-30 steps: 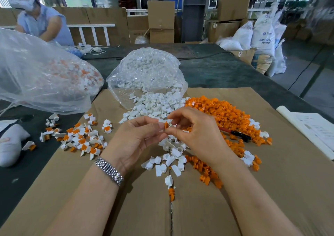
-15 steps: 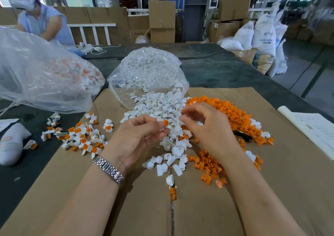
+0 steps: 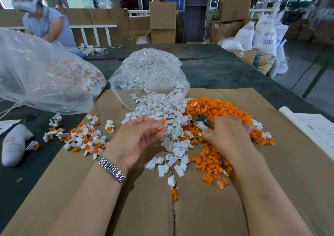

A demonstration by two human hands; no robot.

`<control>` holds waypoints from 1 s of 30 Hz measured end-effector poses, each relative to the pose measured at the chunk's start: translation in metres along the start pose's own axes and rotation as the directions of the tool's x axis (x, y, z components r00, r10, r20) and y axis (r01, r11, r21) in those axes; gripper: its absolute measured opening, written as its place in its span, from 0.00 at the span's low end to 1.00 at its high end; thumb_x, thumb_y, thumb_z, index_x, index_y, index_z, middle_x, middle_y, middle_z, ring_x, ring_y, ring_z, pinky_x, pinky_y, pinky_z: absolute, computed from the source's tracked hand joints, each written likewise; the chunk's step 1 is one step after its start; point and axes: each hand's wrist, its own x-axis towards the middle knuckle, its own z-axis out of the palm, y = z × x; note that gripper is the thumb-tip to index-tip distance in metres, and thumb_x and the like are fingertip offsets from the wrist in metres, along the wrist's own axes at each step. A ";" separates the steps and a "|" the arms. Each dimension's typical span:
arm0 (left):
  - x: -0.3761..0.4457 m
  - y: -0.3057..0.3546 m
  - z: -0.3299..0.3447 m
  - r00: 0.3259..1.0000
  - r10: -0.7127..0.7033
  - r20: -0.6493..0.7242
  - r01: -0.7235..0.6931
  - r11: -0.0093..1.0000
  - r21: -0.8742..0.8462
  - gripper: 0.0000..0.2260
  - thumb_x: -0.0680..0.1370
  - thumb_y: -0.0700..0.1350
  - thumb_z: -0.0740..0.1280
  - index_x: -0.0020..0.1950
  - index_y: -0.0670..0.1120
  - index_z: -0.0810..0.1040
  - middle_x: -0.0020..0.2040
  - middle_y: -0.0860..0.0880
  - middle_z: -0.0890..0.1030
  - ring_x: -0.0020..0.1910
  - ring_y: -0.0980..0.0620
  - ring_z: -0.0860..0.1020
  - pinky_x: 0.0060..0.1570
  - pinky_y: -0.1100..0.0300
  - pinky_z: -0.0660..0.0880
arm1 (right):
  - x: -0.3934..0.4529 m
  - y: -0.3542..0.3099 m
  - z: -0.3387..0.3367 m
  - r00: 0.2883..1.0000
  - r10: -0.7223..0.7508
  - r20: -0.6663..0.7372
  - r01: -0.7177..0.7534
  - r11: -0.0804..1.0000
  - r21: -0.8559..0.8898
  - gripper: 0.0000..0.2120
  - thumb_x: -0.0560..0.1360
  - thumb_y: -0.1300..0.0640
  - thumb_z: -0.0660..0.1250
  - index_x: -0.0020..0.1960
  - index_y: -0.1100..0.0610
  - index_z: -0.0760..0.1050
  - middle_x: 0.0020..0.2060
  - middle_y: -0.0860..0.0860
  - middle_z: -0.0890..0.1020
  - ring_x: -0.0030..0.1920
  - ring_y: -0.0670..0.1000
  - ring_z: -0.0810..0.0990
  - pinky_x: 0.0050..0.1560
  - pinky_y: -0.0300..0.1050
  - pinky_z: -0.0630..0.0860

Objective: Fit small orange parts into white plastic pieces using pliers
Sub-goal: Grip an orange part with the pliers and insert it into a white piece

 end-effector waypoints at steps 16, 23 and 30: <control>0.003 0.000 -0.004 0.998 0.059 -0.025 -0.061 0.995 -0.082 0.10 0.65 0.37 0.80 0.44 0.36 0.85 0.45 0.42 0.85 0.45 0.48 0.86 0.40 0.64 0.81 | -0.005 0.006 -0.044 0.996 -0.074 -0.040 0.084 0.875 0.476 0.12 0.81 0.53 0.64 0.42 0.57 0.75 0.35 0.55 0.78 0.33 0.50 0.75 0.32 0.48 0.71; 0.001 0.004 -0.003 0.989 0.131 -0.073 -0.132 0.991 -0.020 0.08 0.64 0.41 0.80 0.42 0.41 0.88 0.42 0.43 0.81 0.40 0.52 0.85 0.35 0.65 0.79 | -0.031 -0.033 -0.067 0.803 -0.436 0.407 -0.038 0.643 0.765 0.12 0.82 0.57 0.66 0.55 0.67 0.77 0.38 0.56 0.84 0.34 0.52 0.82 0.36 0.44 0.83; 0.001 0.004 -0.003 0.988 0.143 -0.058 -0.142 0.990 0.021 0.11 0.62 0.45 0.82 0.41 0.44 0.88 0.40 0.46 0.80 0.35 0.57 0.82 0.28 0.67 0.71 | -0.038 -0.053 -0.045 0.789 -0.443 0.427 0.020 0.712 0.702 0.16 0.83 0.49 0.62 0.55 0.63 0.77 0.42 0.59 0.86 0.39 0.52 0.84 0.53 0.55 0.84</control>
